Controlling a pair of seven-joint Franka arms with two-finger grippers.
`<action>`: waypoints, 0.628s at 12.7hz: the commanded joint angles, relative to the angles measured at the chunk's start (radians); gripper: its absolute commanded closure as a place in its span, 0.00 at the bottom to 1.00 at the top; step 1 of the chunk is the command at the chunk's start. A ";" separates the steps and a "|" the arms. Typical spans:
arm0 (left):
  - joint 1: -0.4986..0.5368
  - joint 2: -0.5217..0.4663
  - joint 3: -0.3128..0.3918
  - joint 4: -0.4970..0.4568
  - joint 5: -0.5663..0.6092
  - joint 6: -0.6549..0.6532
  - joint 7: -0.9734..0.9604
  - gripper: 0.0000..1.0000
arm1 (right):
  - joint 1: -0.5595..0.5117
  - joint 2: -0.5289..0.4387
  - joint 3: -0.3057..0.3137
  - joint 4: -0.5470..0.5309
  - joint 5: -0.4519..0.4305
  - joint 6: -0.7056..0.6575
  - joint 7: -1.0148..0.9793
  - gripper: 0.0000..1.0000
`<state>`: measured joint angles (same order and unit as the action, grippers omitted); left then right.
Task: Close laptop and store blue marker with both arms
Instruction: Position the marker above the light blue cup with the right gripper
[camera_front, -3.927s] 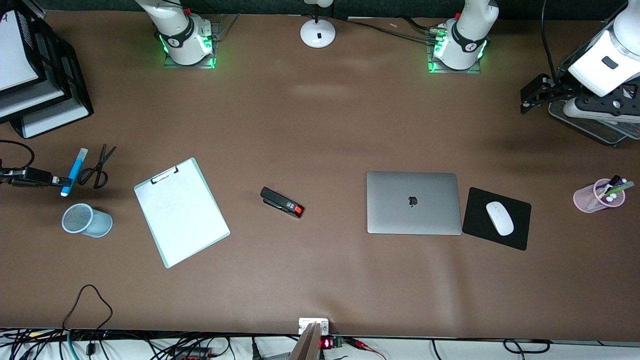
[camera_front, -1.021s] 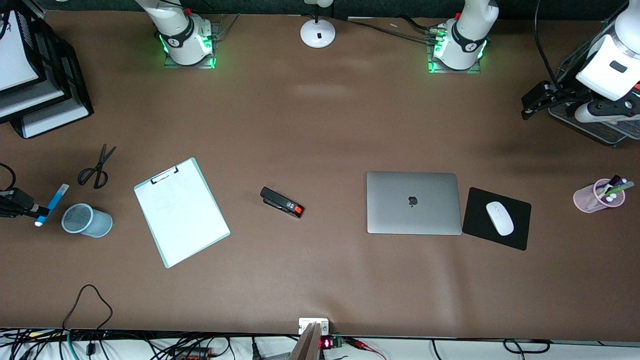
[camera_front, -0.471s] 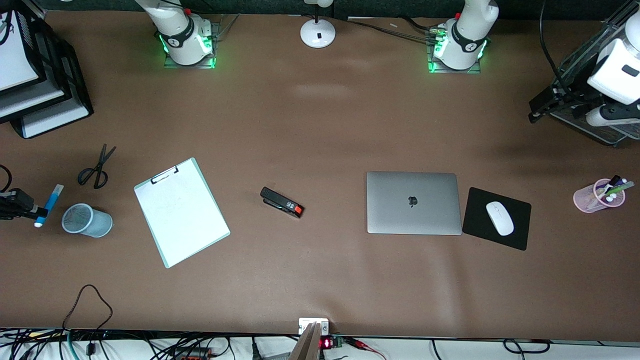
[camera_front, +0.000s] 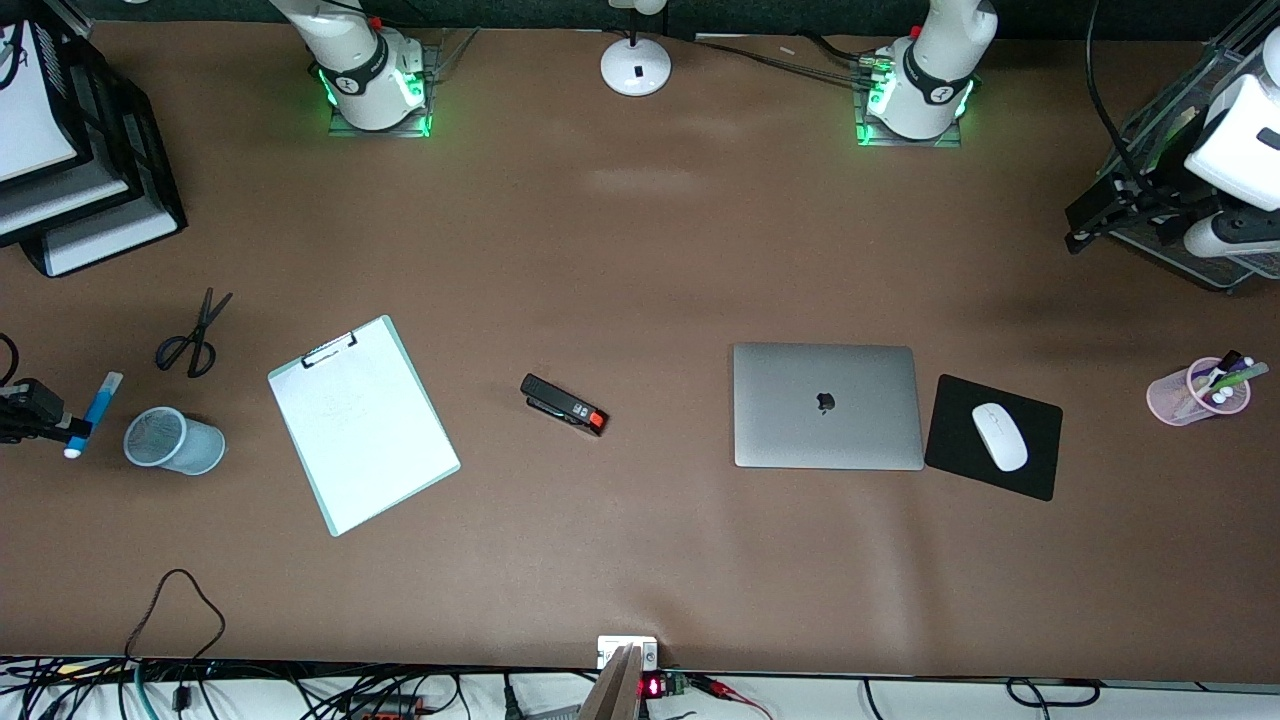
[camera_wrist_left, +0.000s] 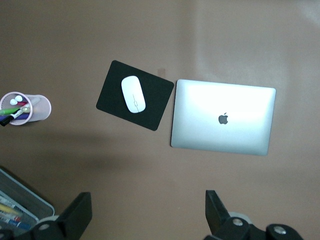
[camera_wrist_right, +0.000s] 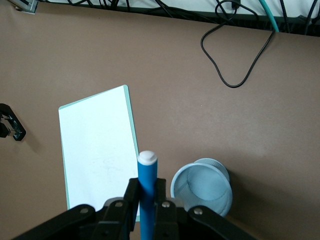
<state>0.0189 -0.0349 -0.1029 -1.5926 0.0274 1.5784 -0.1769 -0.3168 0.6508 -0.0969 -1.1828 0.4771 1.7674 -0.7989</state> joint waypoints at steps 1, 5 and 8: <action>-0.004 0.015 -0.008 0.069 0.023 -0.035 -0.003 0.00 | 0.005 0.003 0.005 0.022 -0.026 -0.016 -0.005 1.00; -0.005 0.015 -0.052 0.086 0.023 -0.092 -0.004 0.00 | 0.034 0.003 0.005 0.023 -0.055 -0.017 -0.034 1.00; -0.005 0.013 -0.103 0.094 0.023 -0.100 -0.006 0.00 | 0.070 0.003 0.005 0.022 -0.075 -0.017 -0.089 1.00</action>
<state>0.0148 -0.0332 -0.1784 -1.5360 0.0277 1.5087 -0.1778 -0.2619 0.6509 -0.0934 -1.1787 0.4227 1.7671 -0.8514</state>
